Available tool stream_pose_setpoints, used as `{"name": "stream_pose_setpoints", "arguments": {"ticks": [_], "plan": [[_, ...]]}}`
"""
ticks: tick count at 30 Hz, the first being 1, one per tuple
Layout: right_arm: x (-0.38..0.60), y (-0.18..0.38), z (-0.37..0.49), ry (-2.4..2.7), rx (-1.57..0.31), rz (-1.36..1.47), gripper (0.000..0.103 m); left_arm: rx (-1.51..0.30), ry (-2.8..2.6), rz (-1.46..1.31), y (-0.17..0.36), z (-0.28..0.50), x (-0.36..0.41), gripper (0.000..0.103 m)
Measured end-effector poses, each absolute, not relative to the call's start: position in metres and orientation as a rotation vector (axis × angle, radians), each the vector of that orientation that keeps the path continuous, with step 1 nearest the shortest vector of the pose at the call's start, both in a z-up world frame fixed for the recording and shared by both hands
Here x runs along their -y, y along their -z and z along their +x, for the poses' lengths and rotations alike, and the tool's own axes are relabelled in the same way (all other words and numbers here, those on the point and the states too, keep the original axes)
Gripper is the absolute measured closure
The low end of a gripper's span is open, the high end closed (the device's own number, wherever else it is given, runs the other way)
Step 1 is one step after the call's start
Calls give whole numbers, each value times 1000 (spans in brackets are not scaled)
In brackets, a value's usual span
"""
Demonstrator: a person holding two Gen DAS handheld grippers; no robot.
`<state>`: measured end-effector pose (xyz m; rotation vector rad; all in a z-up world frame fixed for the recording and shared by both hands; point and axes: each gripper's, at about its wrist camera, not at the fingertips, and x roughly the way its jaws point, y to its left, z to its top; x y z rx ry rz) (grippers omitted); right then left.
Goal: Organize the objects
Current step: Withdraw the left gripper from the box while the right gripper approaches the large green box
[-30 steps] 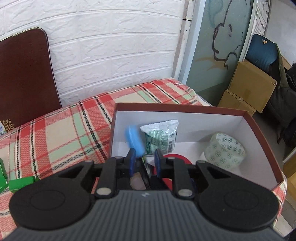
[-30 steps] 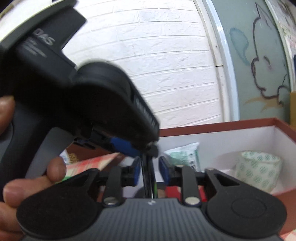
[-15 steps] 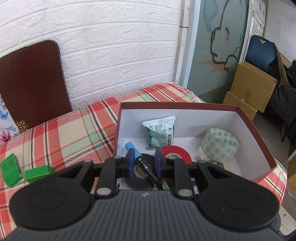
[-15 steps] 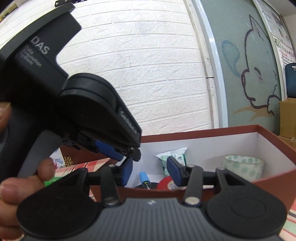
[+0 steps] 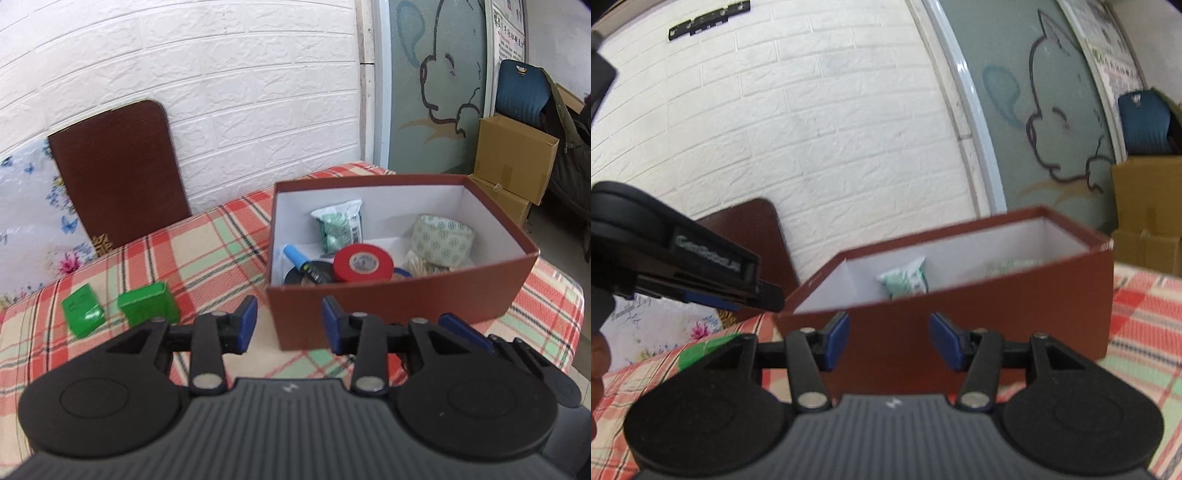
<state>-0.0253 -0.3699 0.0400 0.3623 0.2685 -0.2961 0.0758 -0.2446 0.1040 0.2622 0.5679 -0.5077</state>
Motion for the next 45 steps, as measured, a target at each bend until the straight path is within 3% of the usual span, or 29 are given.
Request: {"name": "stream_pose_setpoints", "arguments": {"ticks": [17, 23, 38, 45], "plan": [[299, -5, -5, 121, -604, 338, 44, -743, 258, 234, -36, 67, 139, 46], [275, -6, -2, 84, -635, 261, 31, -771, 201, 201, -21, 72, 105, 41], [210, -1, 17, -3, -695, 97, 27, -775, 117, 115, -4, 84, 38, 34], [180, 1, 27, -59, -699, 12, 25, -754, 86, 92, 0, 91, 16, 27]]}}
